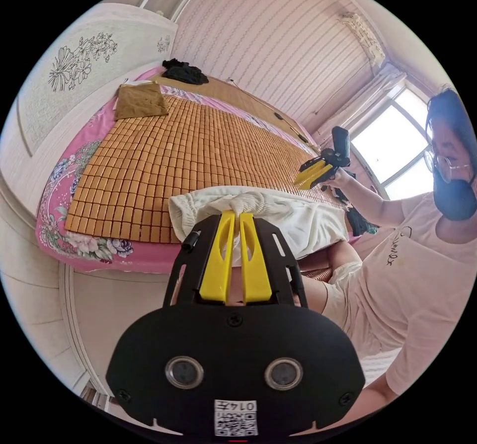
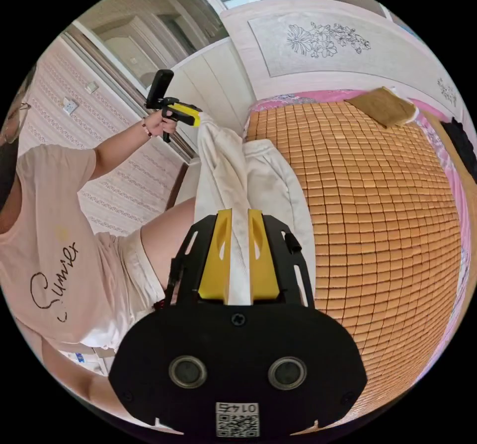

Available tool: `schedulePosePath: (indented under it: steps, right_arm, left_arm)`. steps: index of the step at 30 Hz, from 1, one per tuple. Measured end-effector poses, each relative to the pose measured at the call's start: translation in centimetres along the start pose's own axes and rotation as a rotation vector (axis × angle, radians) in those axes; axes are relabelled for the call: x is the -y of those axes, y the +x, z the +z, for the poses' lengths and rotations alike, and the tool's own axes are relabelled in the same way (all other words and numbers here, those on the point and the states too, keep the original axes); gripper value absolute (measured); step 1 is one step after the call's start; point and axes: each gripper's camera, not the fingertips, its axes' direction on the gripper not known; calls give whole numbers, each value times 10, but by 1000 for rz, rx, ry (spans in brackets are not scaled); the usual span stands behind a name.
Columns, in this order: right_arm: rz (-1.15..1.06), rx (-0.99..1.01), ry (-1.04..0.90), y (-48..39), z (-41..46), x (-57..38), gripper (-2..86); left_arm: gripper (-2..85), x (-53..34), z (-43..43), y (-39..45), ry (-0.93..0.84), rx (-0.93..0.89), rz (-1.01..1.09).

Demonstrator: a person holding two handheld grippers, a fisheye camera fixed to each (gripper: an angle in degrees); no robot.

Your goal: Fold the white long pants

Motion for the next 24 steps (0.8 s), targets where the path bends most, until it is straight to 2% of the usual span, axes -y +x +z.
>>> schedulePosePath:
  steps: [6,7,9,11,15,20,24]
  right_arm:
    - [136,-107,-155,-1,36,-70,132]
    - [129,-117,-170,-2,40,-71,127]
    - [99,-139,-235,-5,42,-70,44]
    - [70,-27,-250,-2,24,-66,34]
    - [176,231,-139,50,-26,-73,25]
    - [451,209,-35,109,-19,-91,26]
    - [423,197,-75,92,-37,-90,23]
  left_arm:
    - [-10,3,-2,-12,68,-17,-72]
    - [-10,7,-2,-12,67,-17,-74]
    - [-10,13,-2,-10,57,-8,-71]
    - [-10,23,-3,-8,41,13,-65]
    - [-10,45,0,-11,27,38,-69]
    - [-9,89,62,-52,-4,62,-268]
    - [-10,101,87,-71,-3,42,-396]
